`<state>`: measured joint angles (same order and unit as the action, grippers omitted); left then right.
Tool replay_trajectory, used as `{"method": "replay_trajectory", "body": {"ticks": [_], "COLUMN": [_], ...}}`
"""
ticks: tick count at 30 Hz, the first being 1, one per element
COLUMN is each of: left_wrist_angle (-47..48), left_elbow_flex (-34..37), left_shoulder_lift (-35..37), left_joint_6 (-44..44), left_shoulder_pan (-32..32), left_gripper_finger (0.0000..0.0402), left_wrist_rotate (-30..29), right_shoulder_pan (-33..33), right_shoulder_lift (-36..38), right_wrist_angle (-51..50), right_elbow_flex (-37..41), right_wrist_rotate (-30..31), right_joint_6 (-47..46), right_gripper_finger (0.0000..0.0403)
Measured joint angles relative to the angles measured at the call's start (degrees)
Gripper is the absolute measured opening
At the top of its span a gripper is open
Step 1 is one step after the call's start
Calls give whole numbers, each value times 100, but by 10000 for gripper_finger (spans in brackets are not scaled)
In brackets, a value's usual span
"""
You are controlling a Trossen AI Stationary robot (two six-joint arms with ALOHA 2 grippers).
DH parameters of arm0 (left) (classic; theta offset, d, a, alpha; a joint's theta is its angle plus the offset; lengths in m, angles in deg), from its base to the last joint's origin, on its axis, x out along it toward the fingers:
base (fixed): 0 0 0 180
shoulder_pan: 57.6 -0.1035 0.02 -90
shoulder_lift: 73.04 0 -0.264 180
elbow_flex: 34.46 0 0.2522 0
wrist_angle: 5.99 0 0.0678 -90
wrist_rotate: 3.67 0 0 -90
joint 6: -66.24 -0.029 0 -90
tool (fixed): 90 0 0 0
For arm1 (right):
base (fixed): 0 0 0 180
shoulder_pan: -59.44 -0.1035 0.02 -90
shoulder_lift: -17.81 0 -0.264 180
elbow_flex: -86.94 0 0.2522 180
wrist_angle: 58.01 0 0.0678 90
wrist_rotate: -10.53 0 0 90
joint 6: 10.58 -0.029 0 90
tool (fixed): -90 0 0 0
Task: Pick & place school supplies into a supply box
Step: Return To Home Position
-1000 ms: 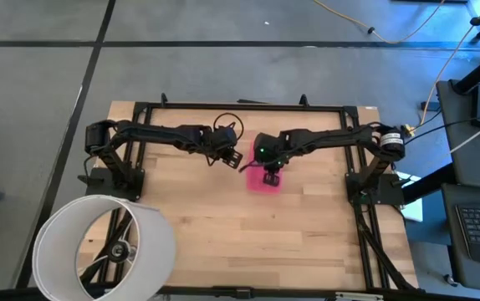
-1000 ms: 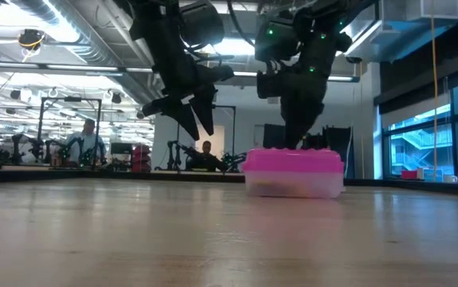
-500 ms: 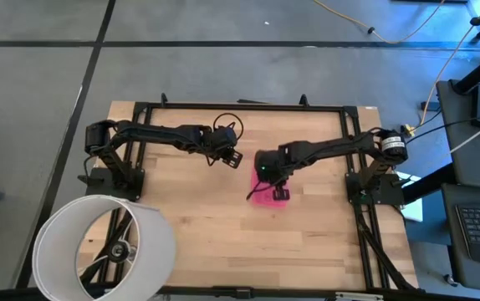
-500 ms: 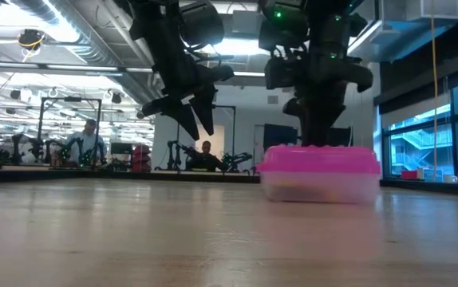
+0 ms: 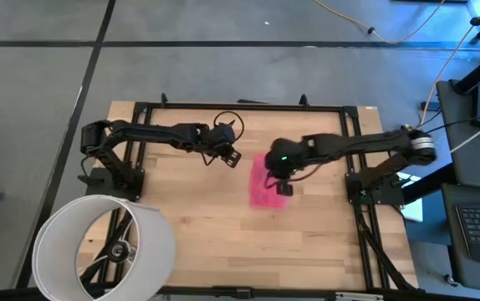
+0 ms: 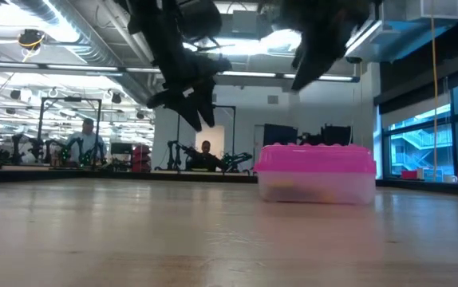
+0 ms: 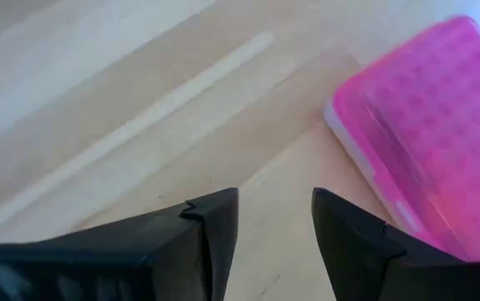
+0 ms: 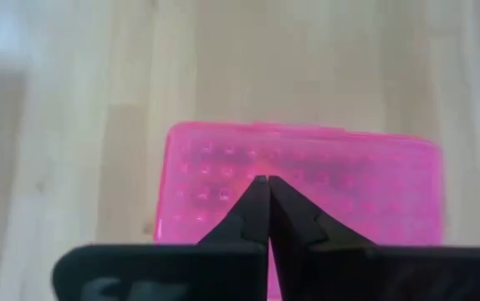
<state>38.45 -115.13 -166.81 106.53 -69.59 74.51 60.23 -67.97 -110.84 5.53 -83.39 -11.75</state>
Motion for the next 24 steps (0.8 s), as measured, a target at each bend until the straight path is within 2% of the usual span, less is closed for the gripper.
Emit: {"method": "replay_trajectory", "body": {"ticks": [3,6,9,11,13,17,20,22,24], "left_wrist_angle": [34,-16,-983,-1805,-2237,-2141,-2071,-2106,-2450], "left_elbow_flex": [0,22,407,803,1203,1707,2056,2359,2753], "left_shoulder_lift": [317,783,1363,1761,2169,2819,3146,3290,3510], "left_joint_6": [-667,-1780,-2596,-3013,-3315,-3766,-3021,-2999,-2907], "left_shoulder_pan": [24,158,307,366,387,350,359,345,176], "left_gripper_finger": [144,144,146,147,147,145,144,144,144], "left_wrist_rotate": [236,406,815,1197,1328,1129,1122,1237,1643], "right_shoulder_pan": [11,11,11,2,2,2,1,2,7], "right_shoulder_lift": [799,1685,2622,3222,3745,4833,5496,5808,6083], "right_wrist_angle": [390,834,946,1011,1328,2509,2766,2777,2823], "right_elbow_flex": [460,1234,1935,2366,2843,3656,4108,4321,4527], "right_wrist_rotate": [2,16,24,29,22,-218,-218,-134,-40], "right_joint_6": [-184,-322,-274,-698,-1046,-891,-702,-774,-979], "right_gripper_finger": [4,4,4,5,8,21,28,31,32]}}
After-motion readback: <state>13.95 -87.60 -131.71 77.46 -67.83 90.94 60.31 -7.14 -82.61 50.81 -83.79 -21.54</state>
